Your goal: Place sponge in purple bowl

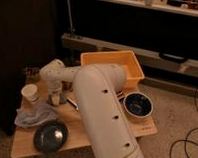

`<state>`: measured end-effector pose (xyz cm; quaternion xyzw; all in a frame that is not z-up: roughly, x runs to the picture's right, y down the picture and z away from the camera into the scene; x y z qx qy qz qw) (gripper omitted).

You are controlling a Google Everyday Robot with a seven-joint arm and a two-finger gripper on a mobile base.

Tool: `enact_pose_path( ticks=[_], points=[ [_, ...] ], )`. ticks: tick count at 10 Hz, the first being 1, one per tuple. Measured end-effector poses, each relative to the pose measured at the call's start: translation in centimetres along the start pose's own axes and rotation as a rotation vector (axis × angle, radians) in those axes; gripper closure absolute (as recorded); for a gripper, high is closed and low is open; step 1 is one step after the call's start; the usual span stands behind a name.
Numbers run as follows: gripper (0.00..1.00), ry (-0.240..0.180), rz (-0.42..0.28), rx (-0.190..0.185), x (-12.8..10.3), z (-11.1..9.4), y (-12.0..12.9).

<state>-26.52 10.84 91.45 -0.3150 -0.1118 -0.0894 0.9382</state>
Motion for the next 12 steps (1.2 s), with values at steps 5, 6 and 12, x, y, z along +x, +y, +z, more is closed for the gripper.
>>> enact_pose_path(
  ticks=[5, 6, 12],
  points=[
    [0.85, 0.0, -0.001, 0.039, 0.2, -2.3, 0.9],
    [0.85, -0.006, -0.006, 0.062, 0.1, -4.2, 1.1],
    [0.85, -0.029, 0.02, 0.221, 0.9, -18.5, 1.9]
  ],
)
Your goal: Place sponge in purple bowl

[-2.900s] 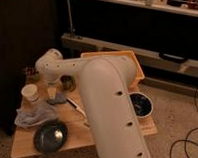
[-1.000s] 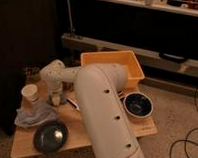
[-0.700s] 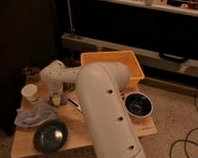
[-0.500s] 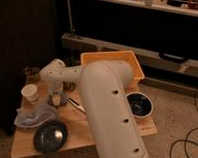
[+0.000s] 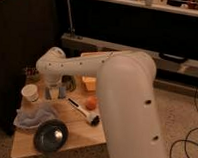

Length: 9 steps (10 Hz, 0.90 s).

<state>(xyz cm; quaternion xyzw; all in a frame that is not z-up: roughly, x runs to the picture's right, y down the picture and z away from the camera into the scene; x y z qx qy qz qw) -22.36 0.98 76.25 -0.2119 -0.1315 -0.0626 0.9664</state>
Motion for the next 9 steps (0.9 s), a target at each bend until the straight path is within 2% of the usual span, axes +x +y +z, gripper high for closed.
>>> enact_pose_path(
  ticks=[2, 4, 6, 9],
  points=[
    [0.85, 0.014, 0.073, 0.047, 3.8, -3.7, -0.7],
    [0.85, 0.038, 0.183, 0.092, 9.5, -6.4, -0.3],
    [0.85, 0.063, 0.269, 0.13, 14.0, -8.3, 0.7],
    [0.85, 0.115, 0.396, 0.176, 20.5, -11.2, 3.6]
  ],
)
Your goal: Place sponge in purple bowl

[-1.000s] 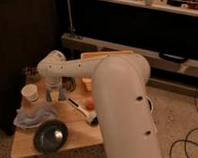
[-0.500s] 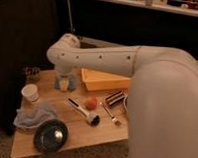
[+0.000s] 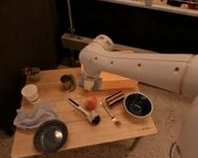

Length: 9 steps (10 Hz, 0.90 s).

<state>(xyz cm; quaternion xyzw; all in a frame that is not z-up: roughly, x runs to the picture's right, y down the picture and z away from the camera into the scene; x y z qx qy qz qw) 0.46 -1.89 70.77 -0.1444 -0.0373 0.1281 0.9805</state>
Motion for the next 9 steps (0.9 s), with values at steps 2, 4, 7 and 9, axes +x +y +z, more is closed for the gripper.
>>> enact_pose_path(
  ticks=[2, 4, 7, 9],
  points=[
    [0.85, 0.04, 0.086, 0.026, 5.1, -1.5, 0.6],
    [0.85, 0.071, 0.165, 0.047, 9.5, -2.8, 1.3],
    [0.85, 0.114, 0.31, 0.076, 17.0, -4.4, 3.0],
    [0.85, 0.141, 0.442, 0.086, 23.1, -4.3, 4.4]
  ],
)
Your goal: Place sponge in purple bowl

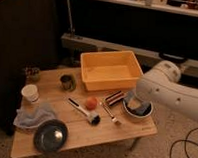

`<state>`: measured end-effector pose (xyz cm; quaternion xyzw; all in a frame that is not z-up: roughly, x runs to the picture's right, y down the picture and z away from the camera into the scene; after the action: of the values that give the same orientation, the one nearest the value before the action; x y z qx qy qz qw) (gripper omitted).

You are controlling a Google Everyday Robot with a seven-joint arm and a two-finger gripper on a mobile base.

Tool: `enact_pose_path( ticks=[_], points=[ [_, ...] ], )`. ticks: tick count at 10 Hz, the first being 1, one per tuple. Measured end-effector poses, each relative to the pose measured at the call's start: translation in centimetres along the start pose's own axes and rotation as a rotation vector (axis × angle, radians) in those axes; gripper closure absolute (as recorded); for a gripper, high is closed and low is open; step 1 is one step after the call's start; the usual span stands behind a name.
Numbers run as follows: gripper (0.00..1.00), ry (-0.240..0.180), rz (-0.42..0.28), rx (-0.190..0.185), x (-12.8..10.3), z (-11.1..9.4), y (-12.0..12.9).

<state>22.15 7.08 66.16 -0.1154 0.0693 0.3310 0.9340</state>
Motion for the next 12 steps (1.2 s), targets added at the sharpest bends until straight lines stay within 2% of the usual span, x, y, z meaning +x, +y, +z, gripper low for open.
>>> enact_pose_path(
  ticks=[1, 2, 5, 12],
  points=[
    [0.85, 0.013, 0.071, 0.001, 2.8, 0.9, -0.5],
    [0.85, 0.024, 0.16, 0.001, 6.0, 2.8, -1.0],
    [0.85, 0.008, 0.211, 0.001, 8.9, 5.6, -1.3],
    [0.85, 0.005, 0.207, -0.001, 8.5, 5.7, -1.3]
  ],
)
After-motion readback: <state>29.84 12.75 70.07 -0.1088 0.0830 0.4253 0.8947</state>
